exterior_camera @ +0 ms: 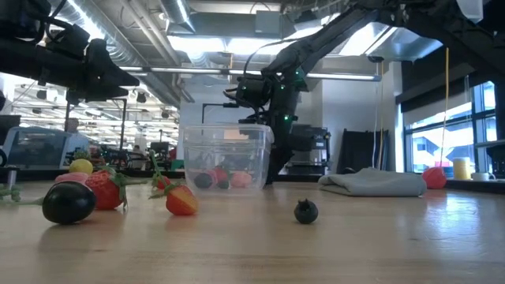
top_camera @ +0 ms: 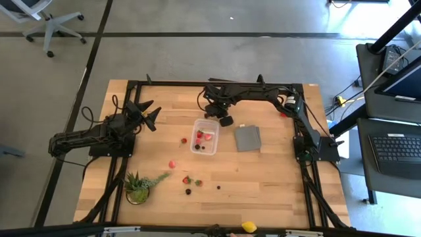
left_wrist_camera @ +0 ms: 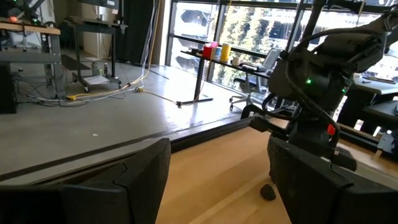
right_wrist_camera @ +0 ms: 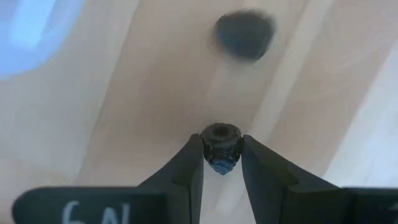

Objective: Pick and placing Produce into tupperware
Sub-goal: Put the blackberry into the transparent bin

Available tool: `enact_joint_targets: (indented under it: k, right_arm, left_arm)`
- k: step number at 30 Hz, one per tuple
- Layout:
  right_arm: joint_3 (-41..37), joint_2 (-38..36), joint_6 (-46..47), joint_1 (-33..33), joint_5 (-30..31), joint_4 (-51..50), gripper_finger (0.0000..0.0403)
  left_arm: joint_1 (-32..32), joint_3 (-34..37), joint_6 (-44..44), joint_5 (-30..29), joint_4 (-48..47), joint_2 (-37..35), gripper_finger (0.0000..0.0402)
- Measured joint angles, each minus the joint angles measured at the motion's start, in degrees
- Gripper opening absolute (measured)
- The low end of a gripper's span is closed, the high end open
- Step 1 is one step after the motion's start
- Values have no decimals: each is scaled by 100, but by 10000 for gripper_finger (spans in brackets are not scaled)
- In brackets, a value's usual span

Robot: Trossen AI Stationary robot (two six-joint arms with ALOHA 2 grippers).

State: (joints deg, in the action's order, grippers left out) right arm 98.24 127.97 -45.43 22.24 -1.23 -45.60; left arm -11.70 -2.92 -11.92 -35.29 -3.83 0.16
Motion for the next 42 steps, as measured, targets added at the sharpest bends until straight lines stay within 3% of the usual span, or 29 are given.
enact_joint_targets:
  k: [7,15,20,25,29,36,42]
  right_arm:
    - [724,-5,133,0,11,-587,96]
    - [2152,-18,937,-153,17,-1587,98]
    - [2746,-24,1445,-599,-554,-2118,98]
    - [2784,-21,1684,-1162,-774,-2183,98]
    - [2555,19,1743,-1461,-502,-2008,98]
    - [1830,26,2007,-1512,-430,-1559,105]
    - [1755,28,1991,-1539,-428,-1558,120]
  left_arm:
    - [-1,0,2,0,1,0,261]
    - [0,0,4,0,0,-2,261]
    - [0,0,4,0,2,-2,261]
    - [0,0,4,0,1,-2,261]
    - [0,0,4,0,0,-2,261]
    - [0,0,5,0,1,-1,261]
    - [-2,0,5,0,0,-2,261]
